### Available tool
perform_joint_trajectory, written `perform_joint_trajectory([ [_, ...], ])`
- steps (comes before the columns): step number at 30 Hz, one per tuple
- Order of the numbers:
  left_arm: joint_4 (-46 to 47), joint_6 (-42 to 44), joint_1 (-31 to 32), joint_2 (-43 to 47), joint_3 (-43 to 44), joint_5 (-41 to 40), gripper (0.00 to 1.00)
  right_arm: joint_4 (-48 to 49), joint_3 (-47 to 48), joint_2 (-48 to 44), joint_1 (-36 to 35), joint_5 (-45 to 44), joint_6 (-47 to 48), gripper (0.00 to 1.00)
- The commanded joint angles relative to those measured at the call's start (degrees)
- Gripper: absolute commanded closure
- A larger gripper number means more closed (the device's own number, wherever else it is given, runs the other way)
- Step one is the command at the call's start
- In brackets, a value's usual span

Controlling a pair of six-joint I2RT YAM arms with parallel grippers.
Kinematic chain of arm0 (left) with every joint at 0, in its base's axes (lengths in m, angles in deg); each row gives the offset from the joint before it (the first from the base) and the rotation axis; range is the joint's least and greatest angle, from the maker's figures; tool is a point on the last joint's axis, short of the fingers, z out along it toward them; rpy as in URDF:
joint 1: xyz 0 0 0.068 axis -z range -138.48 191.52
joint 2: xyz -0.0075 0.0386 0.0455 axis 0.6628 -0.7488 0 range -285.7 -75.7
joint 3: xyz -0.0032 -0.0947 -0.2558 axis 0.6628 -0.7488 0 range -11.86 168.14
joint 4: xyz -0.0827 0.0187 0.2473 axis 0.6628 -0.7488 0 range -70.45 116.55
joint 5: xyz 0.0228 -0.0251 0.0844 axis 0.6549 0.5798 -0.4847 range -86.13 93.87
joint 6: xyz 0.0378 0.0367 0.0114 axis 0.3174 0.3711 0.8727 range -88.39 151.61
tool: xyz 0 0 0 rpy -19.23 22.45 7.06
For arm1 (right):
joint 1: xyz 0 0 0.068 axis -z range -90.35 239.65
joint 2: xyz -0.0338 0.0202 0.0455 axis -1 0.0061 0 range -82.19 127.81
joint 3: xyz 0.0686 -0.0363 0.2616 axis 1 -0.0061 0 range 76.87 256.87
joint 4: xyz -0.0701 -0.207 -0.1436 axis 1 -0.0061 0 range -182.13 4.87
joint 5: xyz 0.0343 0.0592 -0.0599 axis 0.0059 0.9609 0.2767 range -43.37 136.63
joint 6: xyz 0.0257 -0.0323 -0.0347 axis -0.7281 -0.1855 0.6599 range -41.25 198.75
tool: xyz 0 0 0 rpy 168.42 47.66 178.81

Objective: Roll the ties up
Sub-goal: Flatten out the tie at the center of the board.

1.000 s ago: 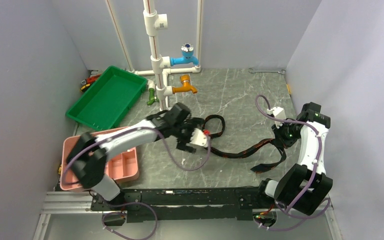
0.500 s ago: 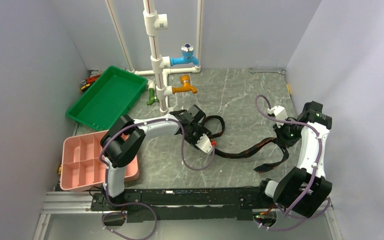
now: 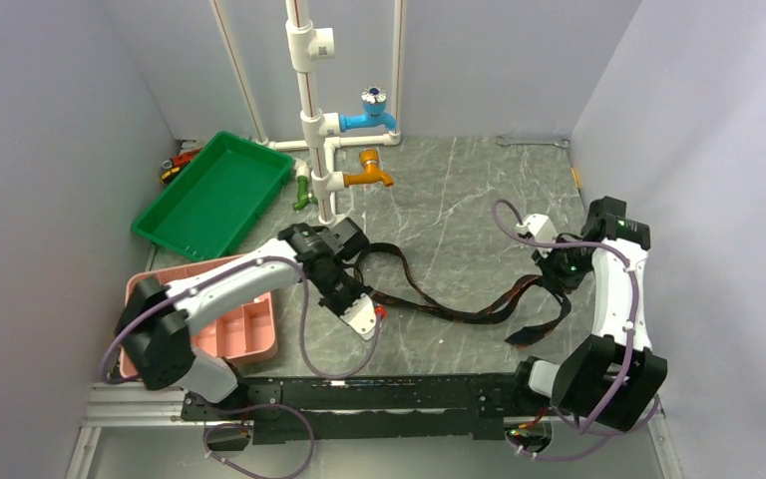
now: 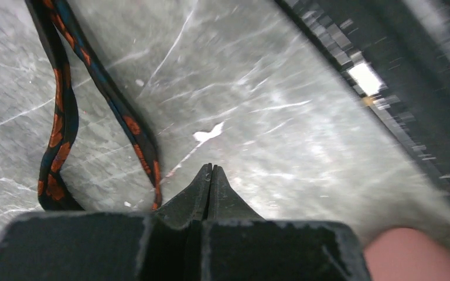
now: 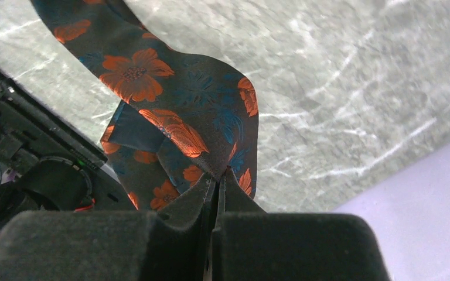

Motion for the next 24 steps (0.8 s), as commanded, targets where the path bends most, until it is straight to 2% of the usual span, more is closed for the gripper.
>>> perform_joint_trajectory([
  [1, -17.50, -6.34, 0.21, 6.65, 6.07, 11.81, 1.00, -4.44, 1.22, 2.11, -3.87, 1.36, 3.66, 1.00],
  [3, -21.06, -10.43, -1.43, 6.79, 10.88, 13.04, 1.00, -5.52, 3.27, 5.45, -4.57, 0.64, 5.12, 1.00],
  [5, -25.58, -11.61, -5.88, 5.32, 15.87, 16.81, 1.00, -5.61, 6.04, 10.22, -4.57, -0.61, 6.79, 1.00],
  [6, -25.97, -12.22, -7.96, 4.62, 16.77, 17.54, 1.00, -5.36, 7.46, 12.74, -4.37, -1.44, 7.31, 1.00],
  [7, -23.15, -13.79, -8.97, 4.65, 15.59, 16.02, 0.95, -5.02, 8.85, 14.97, -3.95, -1.95, 7.86, 1.00],
  [10, -2.27, -15.59, -8.79, 8.08, 4.82, 5.85, 0.57, -4.64, 11.44, 19.61, -3.50, -2.93, 7.93, 1.00],
  [12, 10.00, -14.86, -7.61, 7.38, -0.01, 0.18, 0.40, -4.43, 11.57, 20.23, -3.39, -3.40, 7.83, 1.00],
  [15, 11.17, -11.14, -6.34, -3.29, 5.44, -5.87, 0.29, -4.21, 10.61, 19.51, -3.26, -4.05, 7.61, 1.00],
  [16, 9.58, -11.04, -6.36, -7.01, 8.81, -6.80, 0.17, -4.43, 10.29, 19.41, -3.29, -4.07, 7.44, 1.00],
  [17, 8.46, -10.63, -6.46, -10.11, 11.49, -7.61, 0.13, -4.56, 10.11, 19.30, -3.20, -4.07, 7.29, 1.00],
  [18, 7.93, -9.41, -6.57, -12.52, 13.06, -8.30, 0.04, -4.62, 9.91, 19.06, -3.18, -4.07, 7.06, 1.00],
  [21, 12.83, -3.83, -6.39, -16.29, 11.43, -11.71, 0.01, -4.53, 8.80, 18.33, -2.95, -3.86, 6.57, 1.00],
  [24, 15.83, 1.90, -5.93, -19.62, 9.30, -16.75, 0.09, -5.07, 8.31, 17.74, -2.88, -3.62, 6.51, 1.00],
])
